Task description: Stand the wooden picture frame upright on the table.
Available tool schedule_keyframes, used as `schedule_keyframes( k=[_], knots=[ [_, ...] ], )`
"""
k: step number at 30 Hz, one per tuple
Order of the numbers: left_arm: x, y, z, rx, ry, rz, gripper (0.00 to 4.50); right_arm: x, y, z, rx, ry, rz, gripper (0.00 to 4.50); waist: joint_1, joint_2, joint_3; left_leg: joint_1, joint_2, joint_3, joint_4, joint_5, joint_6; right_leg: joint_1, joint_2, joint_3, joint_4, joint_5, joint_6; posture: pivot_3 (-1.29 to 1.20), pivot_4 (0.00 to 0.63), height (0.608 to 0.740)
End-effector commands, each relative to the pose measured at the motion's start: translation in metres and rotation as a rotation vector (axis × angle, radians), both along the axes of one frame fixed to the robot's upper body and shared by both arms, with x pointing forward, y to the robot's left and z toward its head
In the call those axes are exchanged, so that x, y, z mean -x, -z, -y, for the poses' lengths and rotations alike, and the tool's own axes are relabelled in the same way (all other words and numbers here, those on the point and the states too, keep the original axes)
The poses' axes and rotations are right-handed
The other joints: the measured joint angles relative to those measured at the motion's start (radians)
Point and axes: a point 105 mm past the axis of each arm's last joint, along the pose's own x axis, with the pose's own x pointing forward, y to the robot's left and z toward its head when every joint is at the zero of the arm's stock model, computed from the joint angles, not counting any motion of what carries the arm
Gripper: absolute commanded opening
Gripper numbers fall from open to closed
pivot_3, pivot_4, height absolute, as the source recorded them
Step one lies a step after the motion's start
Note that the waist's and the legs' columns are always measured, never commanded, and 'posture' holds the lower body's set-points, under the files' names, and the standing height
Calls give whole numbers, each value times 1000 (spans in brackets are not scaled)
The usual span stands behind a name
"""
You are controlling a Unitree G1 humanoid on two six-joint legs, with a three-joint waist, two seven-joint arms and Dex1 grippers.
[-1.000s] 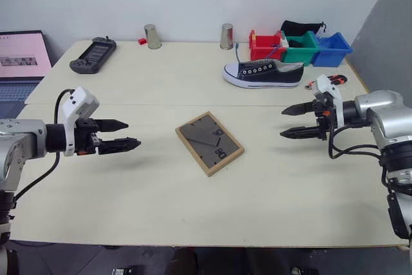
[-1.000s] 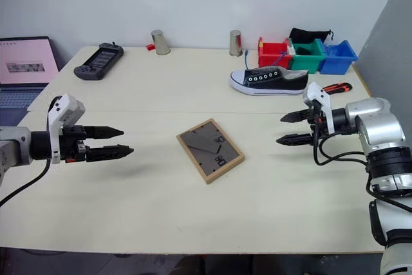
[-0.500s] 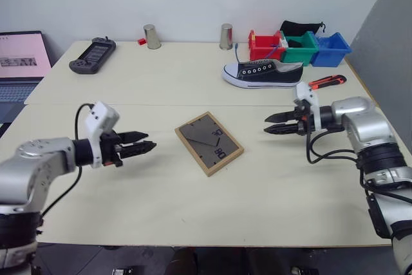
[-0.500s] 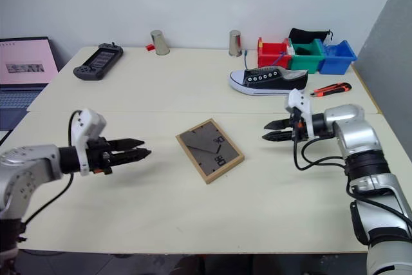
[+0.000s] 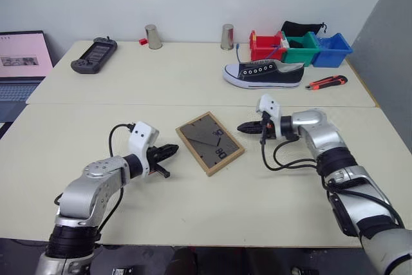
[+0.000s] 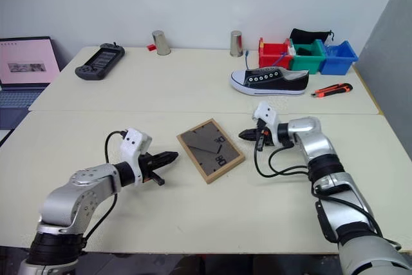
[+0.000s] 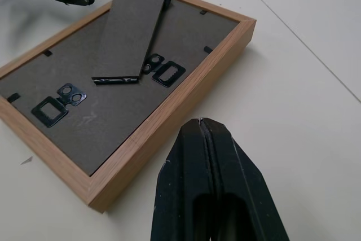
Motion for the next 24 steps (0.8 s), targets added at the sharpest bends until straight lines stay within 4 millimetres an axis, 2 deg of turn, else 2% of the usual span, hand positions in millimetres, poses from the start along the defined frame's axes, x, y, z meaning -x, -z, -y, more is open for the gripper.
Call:
schedule_keyframes(
  k=[1,8,14,18,24],
  knots=[
    [-7,-4,8,-22,8,35,71,-7,-9,-6,26,13,78,0,0,0,0,0,0,0,0,0,0,0,0,0,0,0,0,0,150,740],
    [-11,-5,32,-10,65,42,71,-11,-4,-12,47,29,109,0,0,0,0,0,0,0,0,0,0,0,0,0,1,0,0,0,150,740],
    [-13,-9,41,-1,98,52,71,10,-2,-23,-6,-79,43,0,0,0,0,0,0,-1,0,0,-1,0,0,0,1,0,0,0,150,740],
    [-11,-10,49,-5,144,48,71,21,3,-20,5,-113,14,0,1,0,0,0,-1,-1,0,0,-1,0,0,0,1,0,0,0,150,740],
    [-6,-11,60,-10,219,36,71,26,4,-8,15,-82,-2,0,1,0,0,0,-1,-2,0,0,-1,0,0,-1,1,0,0,0,150,740]
  ],
)
